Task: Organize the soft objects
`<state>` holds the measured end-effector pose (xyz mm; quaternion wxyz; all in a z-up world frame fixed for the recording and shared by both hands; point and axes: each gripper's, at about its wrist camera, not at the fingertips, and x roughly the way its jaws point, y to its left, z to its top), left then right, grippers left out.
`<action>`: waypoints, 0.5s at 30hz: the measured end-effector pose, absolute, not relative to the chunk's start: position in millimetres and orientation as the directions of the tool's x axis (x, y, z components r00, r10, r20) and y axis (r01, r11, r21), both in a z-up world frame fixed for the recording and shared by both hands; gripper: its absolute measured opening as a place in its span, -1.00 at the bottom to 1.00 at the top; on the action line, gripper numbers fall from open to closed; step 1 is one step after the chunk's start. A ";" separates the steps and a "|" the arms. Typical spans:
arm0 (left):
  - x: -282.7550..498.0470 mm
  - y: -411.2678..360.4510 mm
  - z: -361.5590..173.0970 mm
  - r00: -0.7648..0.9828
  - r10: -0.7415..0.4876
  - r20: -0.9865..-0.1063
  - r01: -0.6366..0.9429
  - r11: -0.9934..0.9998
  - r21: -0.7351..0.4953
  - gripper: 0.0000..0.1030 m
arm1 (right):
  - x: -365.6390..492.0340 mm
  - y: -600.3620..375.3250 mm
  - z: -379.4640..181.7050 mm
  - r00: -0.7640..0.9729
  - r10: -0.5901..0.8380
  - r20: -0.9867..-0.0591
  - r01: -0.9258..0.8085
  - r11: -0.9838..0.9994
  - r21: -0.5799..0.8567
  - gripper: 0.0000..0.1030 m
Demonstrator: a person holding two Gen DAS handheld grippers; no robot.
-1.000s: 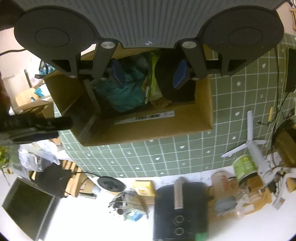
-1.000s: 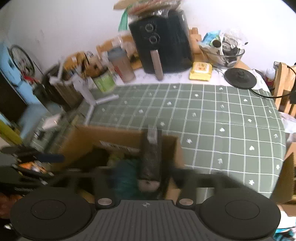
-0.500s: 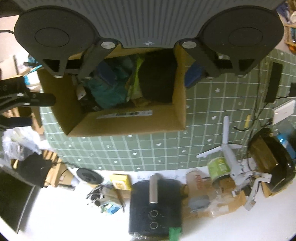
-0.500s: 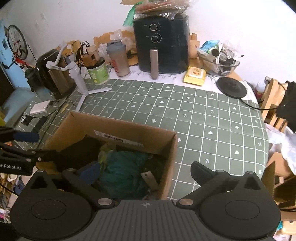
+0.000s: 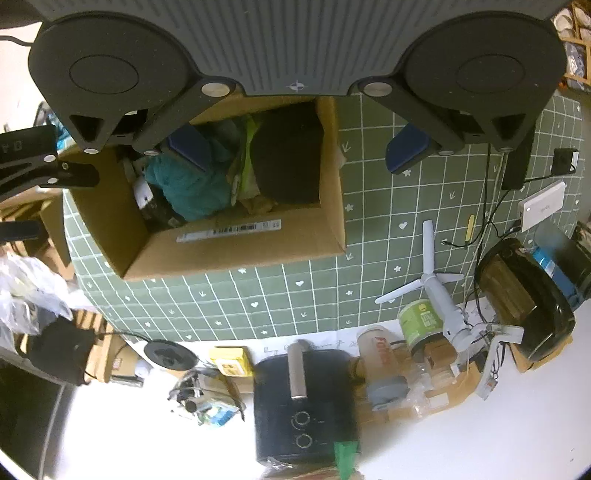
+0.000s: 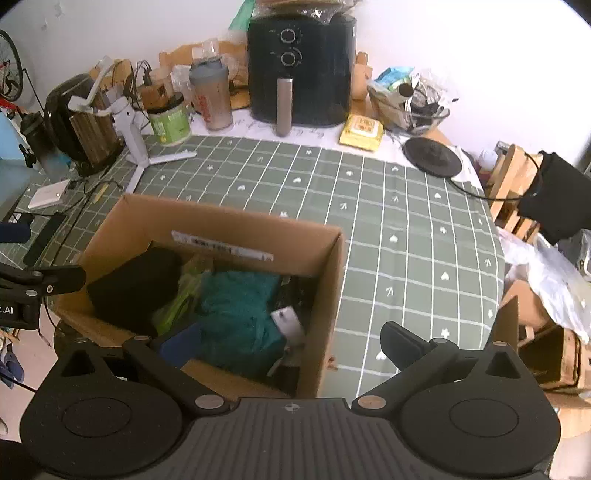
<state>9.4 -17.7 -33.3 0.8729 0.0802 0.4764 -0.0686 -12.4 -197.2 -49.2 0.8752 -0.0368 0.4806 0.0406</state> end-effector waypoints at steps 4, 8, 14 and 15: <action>1.9 -13.0 -40.9 0.504 -0.037 -0.863 0.209 0.975 0.080 1.00 | -20.8 -185.5 -51.3 0.500 0.021 -0.866 -0.099 0.995 -0.032 1.00; -4.5 -1.4 -47.6 0.456 -0.073 -0.887 0.198 0.980 0.021 1.00 | -26.2 -174.6 -55.9 0.463 -0.004 -0.887 -0.093 0.994 -0.053 1.00; -11.7 5.1 -54.5 0.423 -0.078 -0.903 0.192 0.981 0.006 1.00 | -31.7 -163.0 -61.2 0.424 -0.016 -0.905 -0.091 0.994 -0.060 1.00; -12.7 5.6 -56.4 0.415 -0.078 -0.906 0.192 0.981 0.004 1.00 | -32.3 -162.1 -62.6 0.418 -0.019 -0.908 -0.089 0.994 -0.062 1.00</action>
